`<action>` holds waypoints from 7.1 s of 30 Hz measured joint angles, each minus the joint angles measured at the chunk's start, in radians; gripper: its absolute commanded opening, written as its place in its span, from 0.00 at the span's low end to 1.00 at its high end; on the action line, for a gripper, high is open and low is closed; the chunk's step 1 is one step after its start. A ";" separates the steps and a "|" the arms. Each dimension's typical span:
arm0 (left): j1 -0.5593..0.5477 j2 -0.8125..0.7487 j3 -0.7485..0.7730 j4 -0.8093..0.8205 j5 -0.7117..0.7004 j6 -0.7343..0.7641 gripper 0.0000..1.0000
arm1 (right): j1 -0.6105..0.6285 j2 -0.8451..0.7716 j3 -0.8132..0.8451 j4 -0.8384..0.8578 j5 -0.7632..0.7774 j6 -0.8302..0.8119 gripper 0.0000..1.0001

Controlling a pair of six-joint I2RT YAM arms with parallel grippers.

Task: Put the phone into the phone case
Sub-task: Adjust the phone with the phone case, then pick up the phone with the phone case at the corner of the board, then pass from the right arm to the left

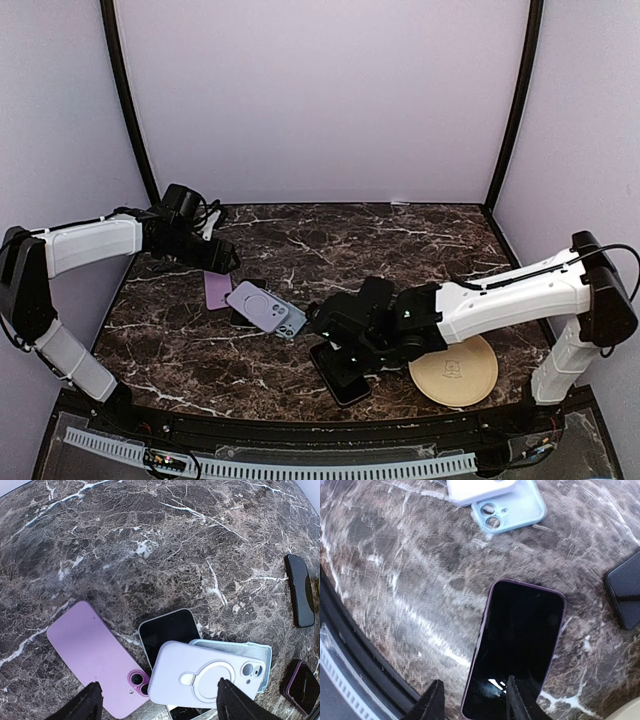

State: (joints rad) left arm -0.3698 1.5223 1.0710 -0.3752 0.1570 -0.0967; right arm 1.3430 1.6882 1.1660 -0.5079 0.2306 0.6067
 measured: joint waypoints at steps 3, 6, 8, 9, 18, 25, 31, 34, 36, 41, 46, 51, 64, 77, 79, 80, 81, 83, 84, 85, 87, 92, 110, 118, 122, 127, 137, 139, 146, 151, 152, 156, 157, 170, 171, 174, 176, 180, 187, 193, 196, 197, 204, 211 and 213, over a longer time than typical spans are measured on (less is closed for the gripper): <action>0.000 0.000 0.000 0.000 0.002 0.000 0.80 | 0.000 0.000 -0.028 0.006 -0.058 0.006 0.18; 0.000 0.000 0.000 0.000 0.003 0.000 0.81 | 0.001 0.015 -0.043 0.003 -0.095 0.014 0.14; 0.000 0.000 0.000 0.000 0.004 0.000 0.81 | 0.002 0.031 -0.045 0.000 -0.113 0.021 0.13; 0.000 0.000 0.000 0.000 0.004 0.000 0.81 | 0.002 0.038 -0.045 -0.003 -0.124 0.023 0.12; 0.000 0.006 0.000 0.000 0.003 0.000 0.81 | 0.005 0.106 -0.055 -0.024 -0.168 0.044 0.00; 0.000 0.013 0.000 0.000 0.003 0.000 0.81 | 0.008 0.109 -0.072 0.011 -0.194 0.046 0.00; 0.000 0.018 0.000 0.000 0.003 0.000 0.81 | 0.008 0.117 -0.037 -0.034 -0.181 0.030 0.00; 0.000 0.021 0.000 0.000 0.003 0.000 0.81 | 0.007 0.118 -0.006 -0.104 -0.157 0.014 0.00; 0.000 0.022 0.000 0.000 0.003 0.000 0.81 | 0.001 0.110 0.008 -0.133 -0.138 0.009 0.00; 0.000 0.022 0.000 0.000 0.003 0.000 0.81 | -0.035 0.055 0.006 -0.180 -0.093 0.018 0.00; 0.000 0.022 0.000 0.000 0.003 0.000 0.81 | -0.055 0.041 -0.033 -0.196 -0.079 0.035 0.00; 0.000 0.023 0.000 0.000 0.003 0.000 0.81 | -0.055 0.042 -0.091 -0.172 -0.094 0.047 0.00; -0.002 0.030 0.000 0.000 0.003 0.000 0.81 | -0.055 0.034 -0.126 -0.124 -0.100 0.056 0.19; -0.003 0.030 0.000 0.000 0.003 0.000 0.81 | -0.054 0.084 0.124 -0.249 -0.020 0.043 0.99; -0.004 0.030 0.000 0.000 0.004 0.000 0.81 | -0.054 0.108 0.126 -0.251 -0.023 0.050 0.99; -0.004 0.030 0.000 0.000 0.004 0.000 0.81 | -0.054 0.126 0.126 -0.251 -0.026 0.056 0.99; -0.004 0.030 0.000 0.000 0.004 0.000 0.81 | -0.054 0.142 0.126 -0.253 -0.029 0.060 0.99; -0.004 0.030 0.000 0.000 0.004 0.000 0.81 | -0.054 0.172 0.126 -0.259 -0.034 0.068 0.99; -0.004 0.030 0.000 0.000 0.004 0.000 0.81 | -0.054 0.181 0.126 -0.261 -0.036 0.069 0.98; -0.004 0.030 0.000 0.000 0.004 0.000 0.81 | -0.054 0.190 0.126 -0.263 -0.037 0.073 0.98; -0.004 0.030 0.000 0.000 0.004 0.000 0.81 | -0.054 0.205 0.126 -0.266 -0.042 0.080 0.99; -0.004 0.030 0.000 0.000 0.004 0.000 0.81 | -0.051 0.225 0.126 -0.255 -0.058 0.088 0.99; -0.004 0.030 0.000 0.000 0.004 0.000 0.81 | -0.036 0.251 0.126 -0.240 -0.065 0.113 0.66; -0.004 0.030 0.000 0.000 0.004 0.000 0.81 | -0.034 0.253 0.130 -0.244 -0.056 0.113 0.48; -0.004 0.030 0.000 0.000 0.004 0.000 0.80 | -0.034 0.250 0.130 -0.241 -0.049 0.109 0.42; -0.005 0.027 -0.002 0.003 0.004 0.000 0.80 | -0.033 0.224 0.103 -0.206 0.003 0.093 0.35; -0.056 -0.122 -0.075 0.111 0.072 0.011 0.79 | -0.034 0.123 0.080 -0.021 0.216 0.022 0.31; -0.064 -0.154 -0.092 0.143 0.086 0.011 0.79 | -0.036 0.119 0.081 0.036 0.264 -0.001 0.31; -0.068 -0.296 -0.169 0.319 0.189 -0.034 0.91 | -0.069 0.119 0.096 0.218 0.369 -0.107 0.31; -0.093 -0.332 -0.174 0.528 0.341 -0.120 0.98 | -0.093 0.119 0.121 0.357 0.436 -0.198 0.29; -0.100 -0.329 -0.174 0.569 0.366 -0.143 0.98 | -0.097 0.119 0.126 0.385 0.449 -0.214 0.29; -0.134 -0.301 -0.195 0.721 0.429 -0.223 0.97 | -0.102 0.118 0.132 0.486 0.475 -0.264 0.29; -0.147 -0.290 -0.208 0.753 0.436 -0.240 0.95 | -0.102 0.118 0.133 0.503 0.477 -0.274 0.29; -0.205 -0.232 -0.277 0.855 0.426 -0.312 0.49 | -0.101 0.118 0.167 0.566 0.454 -0.323 0.28; -0.210 -0.230 -0.277 0.857 0.426 -0.312 0.49 | -0.101 0.119 0.170 0.566 0.451 -0.326 0.28; -0.227 -0.212 -0.277 0.859 0.425 -0.312 0.43 | -0.101 0.119 0.175 0.569 0.443 -0.339 0.28; -0.235 -0.198 -0.277 0.859 0.425 -0.311 0.31 | -0.101 0.119 0.177 0.571 0.438 -0.344 0.28; -0.240 -0.185 -0.276 0.851 0.404 -0.308 0.18 | -0.100 0.119 0.177 0.572 0.428 -0.348 0.28; -0.240 -0.185 -0.276 0.859 0.414 -0.300 0.01 | -0.101 0.119 0.176 0.578 0.419 -0.348 0.31; -0.240 -0.179 -0.276 0.860 0.433 -0.300 0.00 | -0.103 0.101 0.134 0.617 0.394 -0.363 0.77; -0.244 -0.179 -0.276 0.861 0.452 -0.299 0.00 | -0.105 0.072 0.096 0.640 0.363 -0.381 0.98; -0.246 -0.179 -0.276 0.862 0.462 -0.296 0.00 | -0.107 0.062 0.084 0.647 0.345 -0.389 0.99; -0.263 -0.197 -0.277 0.848 0.583 -0.238 0.00 | -0.147 -0.127 -0.039 0.652 0.092 -0.504 0.99; -0.296 -0.273 -0.288 0.859 0.737 -0.156 0.00 | -0.300 -0.285 -0.045 0.554 -0.455 -0.586 0.90; -0.310 -0.292 -0.295 0.859 0.764 -0.130 0.00 | -0.304 -0.289 -0.035 0.540 -0.553 -0.599 0.82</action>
State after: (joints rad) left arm -0.6800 1.2304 0.7757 0.4835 0.9207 -0.2264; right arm 1.0386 1.3994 1.1305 0.0319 -0.3222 0.0074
